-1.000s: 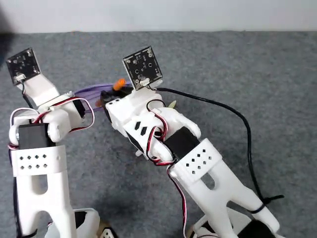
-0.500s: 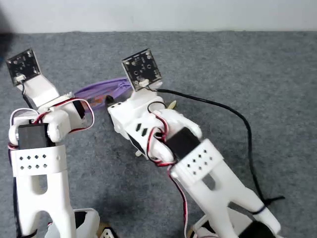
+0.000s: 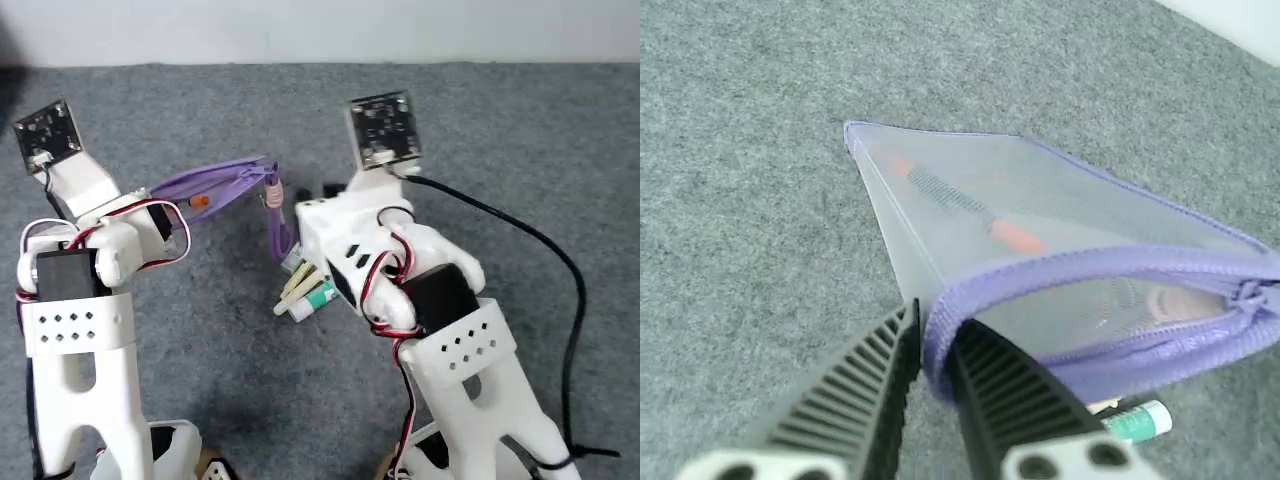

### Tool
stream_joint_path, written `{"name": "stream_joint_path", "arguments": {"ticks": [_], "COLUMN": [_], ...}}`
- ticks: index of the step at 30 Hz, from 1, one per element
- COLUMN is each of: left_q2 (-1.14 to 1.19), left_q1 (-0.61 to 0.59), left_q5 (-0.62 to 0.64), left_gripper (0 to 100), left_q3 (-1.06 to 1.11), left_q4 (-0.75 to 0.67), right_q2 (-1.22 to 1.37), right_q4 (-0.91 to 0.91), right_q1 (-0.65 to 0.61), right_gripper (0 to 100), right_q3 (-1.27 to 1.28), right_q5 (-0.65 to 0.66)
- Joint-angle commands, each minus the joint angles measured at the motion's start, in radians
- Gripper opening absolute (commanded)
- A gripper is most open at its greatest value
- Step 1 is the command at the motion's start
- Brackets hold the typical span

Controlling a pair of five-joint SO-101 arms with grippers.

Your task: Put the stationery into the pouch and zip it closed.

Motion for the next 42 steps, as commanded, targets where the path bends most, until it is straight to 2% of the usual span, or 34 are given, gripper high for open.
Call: {"name": "stream_joint_path", "arguments": {"ticks": [1, 8, 13, 23, 32, 42], "left_q2": [-0.008, -0.008, -0.009, -0.009, -0.009, -0.003], "left_q1": [-0.003, -0.008, -0.008, -0.008, -0.008, -0.008], "left_q5": [0.015, 0.015, 0.015, 0.015, 0.015, 0.015], "left_gripper": [1, 1, 1, 1, 1, 1], "left_q3": [-0.036, -0.035, -0.036, -0.036, -0.036, -0.036], "left_q4": [0.003, 0.054, 0.098, 0.098, 0.098, 0.097], "right_q2": [0.050, 0.331, 0.549, 0.868, 1.043, 1.058], "right_q4": [0.111, 0.209, 0.278, 0.294, 0.272, 0.183], "right_q1": [0.041, 0.038, 0.036, 0.038, 0.045, 0.044], "right_gripper": [8.7, 9.9, 22.9, 22.1, 22.1, 22.1], "right_q3": [0.018, 0.021, -0.087, -0.377, -0.404, -0.404], "right_q5": [-0.052, -0.207, -0.285, -0.287, -0.288, -0.288]}}
